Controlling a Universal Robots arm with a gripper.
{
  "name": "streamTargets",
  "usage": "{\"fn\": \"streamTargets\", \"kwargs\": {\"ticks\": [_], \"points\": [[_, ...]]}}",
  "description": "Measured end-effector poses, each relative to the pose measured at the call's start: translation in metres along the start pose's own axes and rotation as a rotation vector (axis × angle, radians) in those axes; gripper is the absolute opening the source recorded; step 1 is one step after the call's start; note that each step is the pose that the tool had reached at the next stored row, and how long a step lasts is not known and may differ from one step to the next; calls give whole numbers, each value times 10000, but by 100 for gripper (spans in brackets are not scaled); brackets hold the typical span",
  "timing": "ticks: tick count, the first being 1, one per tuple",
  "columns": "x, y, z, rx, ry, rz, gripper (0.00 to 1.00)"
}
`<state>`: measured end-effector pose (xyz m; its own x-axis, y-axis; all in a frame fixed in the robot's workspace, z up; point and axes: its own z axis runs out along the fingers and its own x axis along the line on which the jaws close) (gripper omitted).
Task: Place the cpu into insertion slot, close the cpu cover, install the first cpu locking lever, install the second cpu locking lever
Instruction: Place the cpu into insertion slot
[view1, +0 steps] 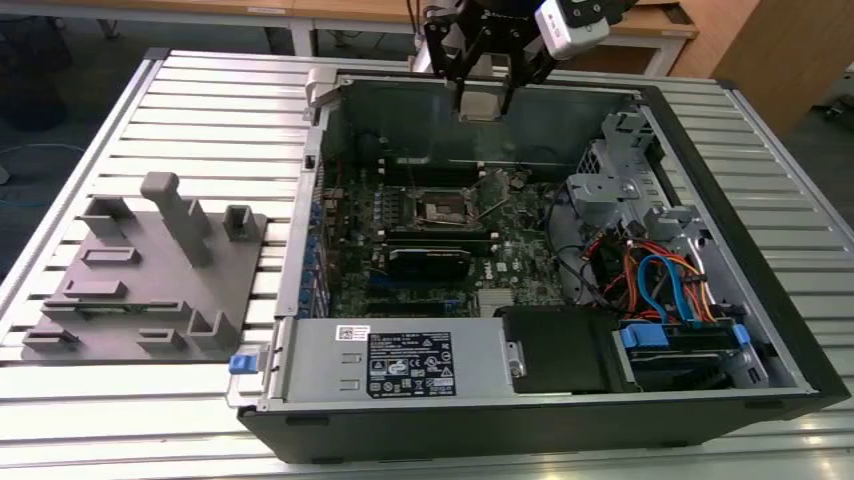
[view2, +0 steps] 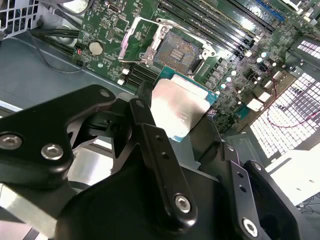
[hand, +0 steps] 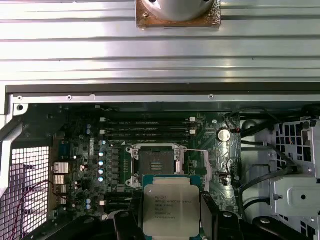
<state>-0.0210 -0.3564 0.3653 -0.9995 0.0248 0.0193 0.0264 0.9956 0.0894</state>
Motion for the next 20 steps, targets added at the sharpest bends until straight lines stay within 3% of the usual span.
{"fn": "streamTargets", "kwargs": {"ticks": [20], "points": [[0, 0, 0, -2, -11, 125, 54]]}}
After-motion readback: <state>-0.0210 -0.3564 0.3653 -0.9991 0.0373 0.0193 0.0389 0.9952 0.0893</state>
